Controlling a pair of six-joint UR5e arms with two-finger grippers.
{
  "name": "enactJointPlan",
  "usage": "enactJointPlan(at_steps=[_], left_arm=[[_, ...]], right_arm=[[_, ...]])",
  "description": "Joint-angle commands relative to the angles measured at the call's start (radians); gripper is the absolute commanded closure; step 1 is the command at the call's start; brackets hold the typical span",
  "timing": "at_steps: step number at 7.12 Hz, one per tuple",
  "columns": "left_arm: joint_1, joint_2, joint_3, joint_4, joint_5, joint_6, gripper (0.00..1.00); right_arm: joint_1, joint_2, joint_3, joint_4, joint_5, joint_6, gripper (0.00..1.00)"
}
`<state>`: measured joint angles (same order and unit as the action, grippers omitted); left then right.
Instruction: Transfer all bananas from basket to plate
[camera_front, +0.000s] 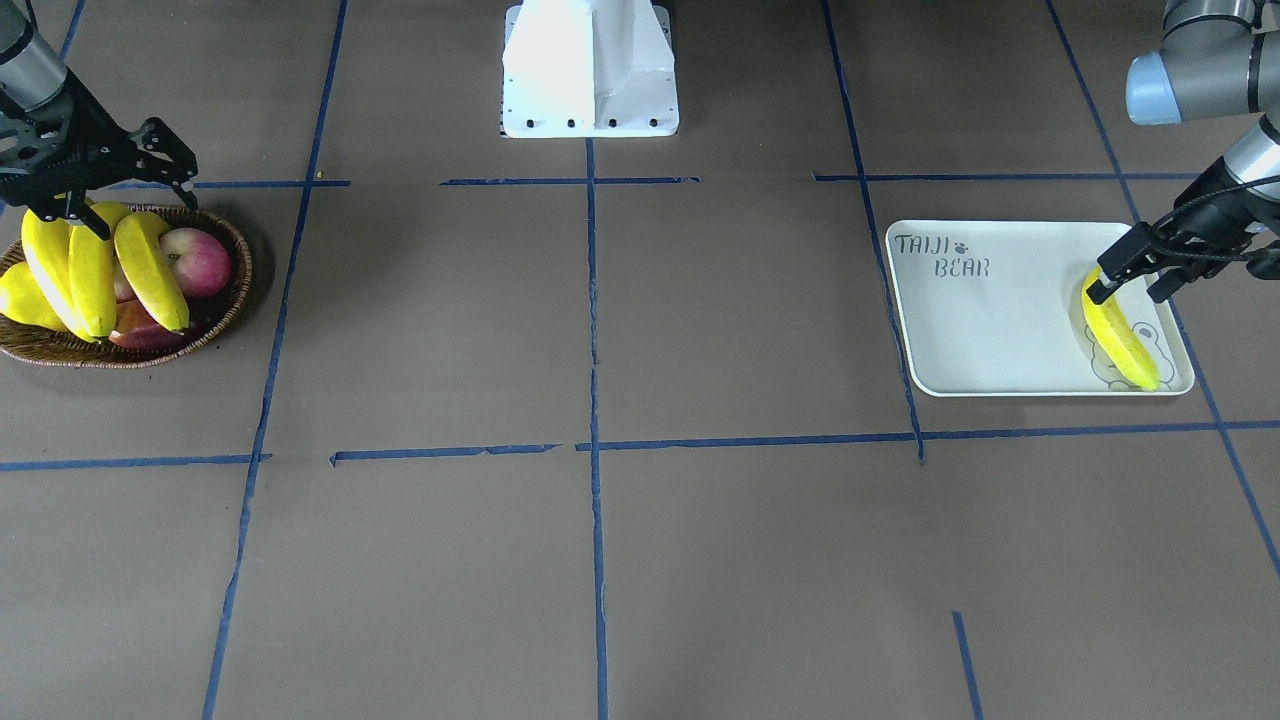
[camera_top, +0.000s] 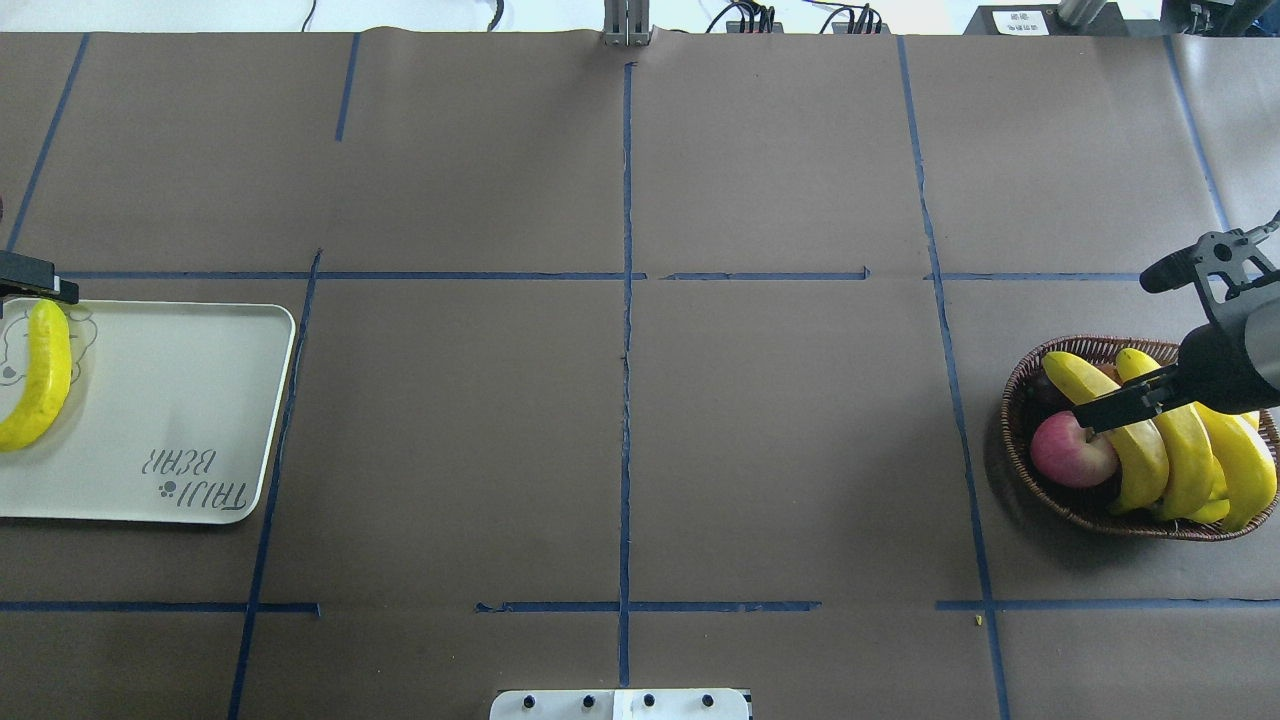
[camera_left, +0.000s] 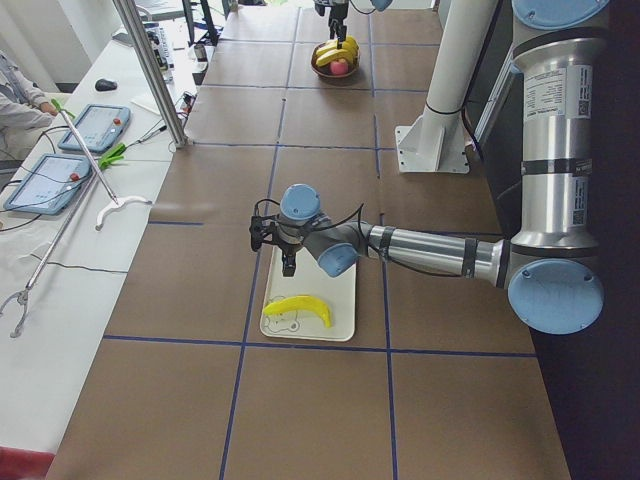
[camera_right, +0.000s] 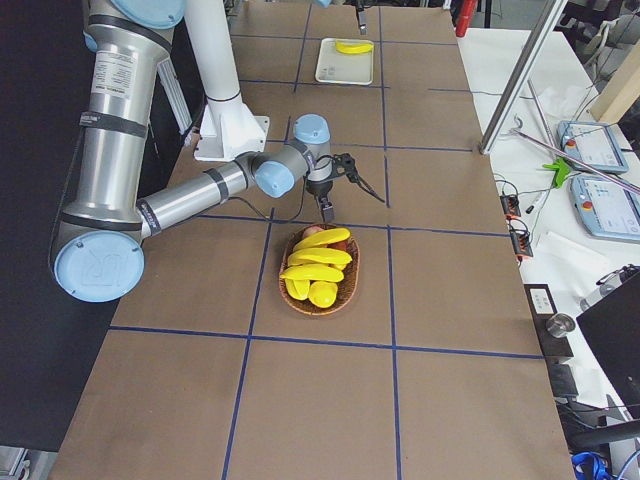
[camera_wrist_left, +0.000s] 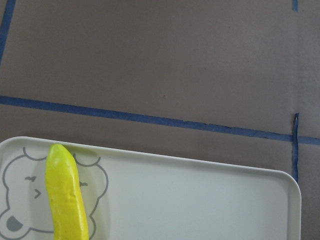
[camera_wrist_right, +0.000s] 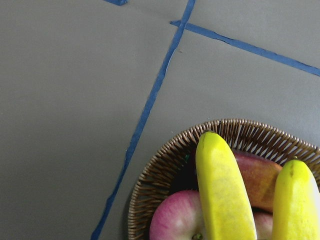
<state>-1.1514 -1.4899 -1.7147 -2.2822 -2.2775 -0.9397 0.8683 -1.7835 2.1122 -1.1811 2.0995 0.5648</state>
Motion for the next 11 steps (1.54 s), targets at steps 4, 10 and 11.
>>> enactJointPlan(at_steps=[4,10,11], left_arm=[[0.001,0.000,-0.002,-0.002,0.000,-0.007,0.00],[-0.001,0.002,-0.002,-0.002,0.000,-0.007,0.00],[-0.001,0.002,-0.002,-0.002,0.000,-0.007,0.00]], right_arm=[[-0.002,-0.050,-0.126,0.229,-0.013,-0.025,0.07],[-0.051,-0.048,-0.150,0.229,-0.015,-0.014,0.14],[-0.052,-0.047,-0.150,0.229,-0.013,-0.014,0.25]])
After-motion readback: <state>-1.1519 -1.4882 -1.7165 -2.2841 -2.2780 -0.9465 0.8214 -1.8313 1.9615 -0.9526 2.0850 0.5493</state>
